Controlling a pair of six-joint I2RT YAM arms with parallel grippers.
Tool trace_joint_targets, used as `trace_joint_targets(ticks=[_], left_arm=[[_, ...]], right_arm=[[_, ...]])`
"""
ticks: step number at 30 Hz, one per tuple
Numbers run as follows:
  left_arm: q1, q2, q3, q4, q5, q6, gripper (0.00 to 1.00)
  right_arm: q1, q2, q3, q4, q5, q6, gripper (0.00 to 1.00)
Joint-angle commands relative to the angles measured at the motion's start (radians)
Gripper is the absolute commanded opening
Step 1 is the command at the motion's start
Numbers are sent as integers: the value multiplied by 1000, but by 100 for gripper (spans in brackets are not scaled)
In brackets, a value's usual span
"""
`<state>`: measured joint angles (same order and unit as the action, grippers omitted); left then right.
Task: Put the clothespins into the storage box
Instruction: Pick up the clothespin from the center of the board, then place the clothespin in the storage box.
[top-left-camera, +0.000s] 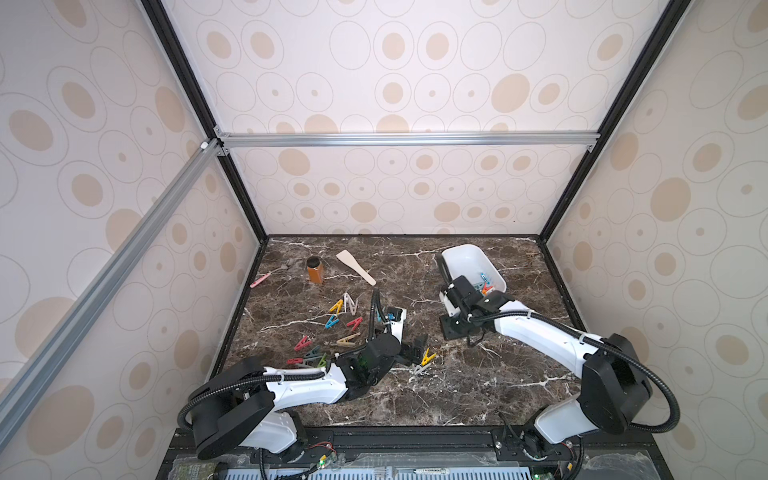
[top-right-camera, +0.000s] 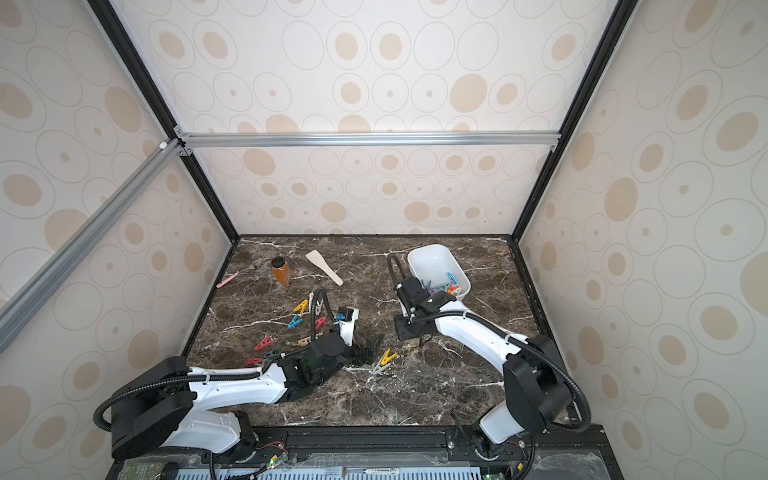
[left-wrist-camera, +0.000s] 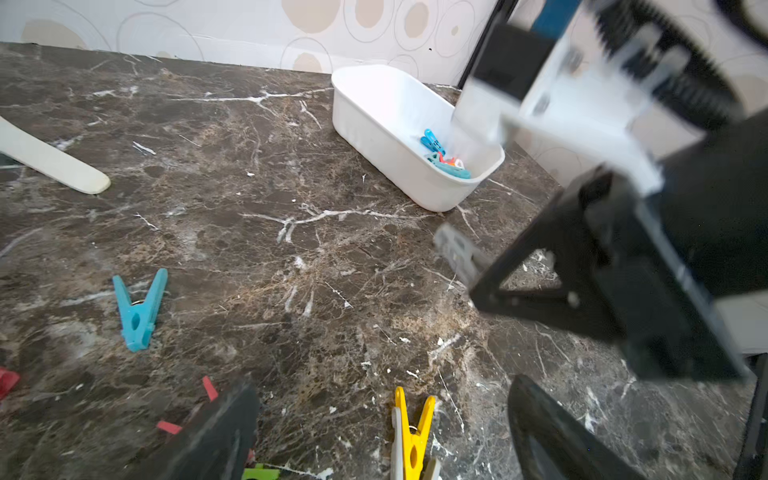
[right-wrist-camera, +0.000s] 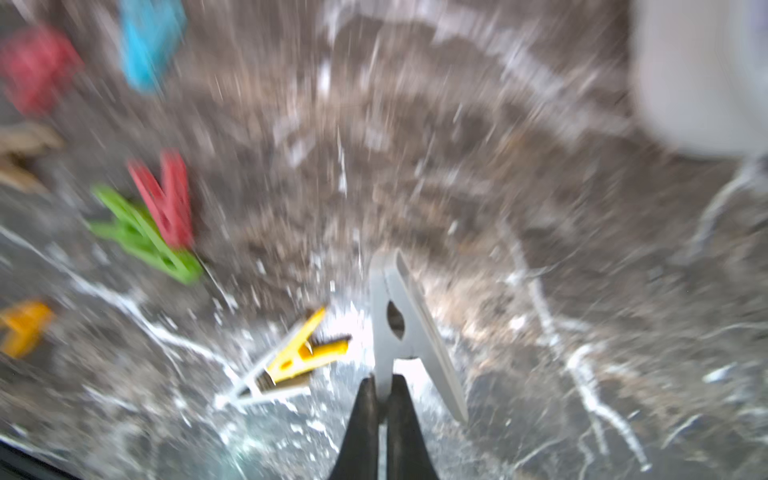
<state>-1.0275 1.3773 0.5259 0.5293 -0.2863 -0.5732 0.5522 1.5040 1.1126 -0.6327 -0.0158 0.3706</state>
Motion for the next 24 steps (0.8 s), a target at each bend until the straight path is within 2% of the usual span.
trace_joint_targets(ticks=[1, 5, 10, 11, 13, 15, 16, 21, 24], left_arm=[[1, 25, 24, 0, 15, 23, 93], [-6, 71, 41, 38, 36, 12, 93], [-8, 109, 63, 50, 53, 18, 93], [-8, 108, 65, 45, 51, 22, 93], [-7, 98, 54, 41, 43, 26, 93], [-4, 86, 29, 52, 26, 20, 94], [-2, 82, 18, 59, 21, 14, 94], [3, 59, 10, 51, 16, 7, 94], [4, 15, 9, -1, -29, 13, 94]], right_arm=[[-111, 15, 55, 65, -13, 40, 1], [-225, 110, 118, 144, -29, 88, 1], [-313, 282, 256, 122, -41, 91, 2], [-319, 302, 275, 115, -33, 89, 3], [-327, 335, 314, 89, -18, 87, 15], [-327, 344, 344, 59, -24, 78, 29], [-324, 335, 344, 57, -25, 77, 32], [-278, 239, 293, 13, 32, 67, 35], [-153, 143, 208, 13, 70, 80, 35]])
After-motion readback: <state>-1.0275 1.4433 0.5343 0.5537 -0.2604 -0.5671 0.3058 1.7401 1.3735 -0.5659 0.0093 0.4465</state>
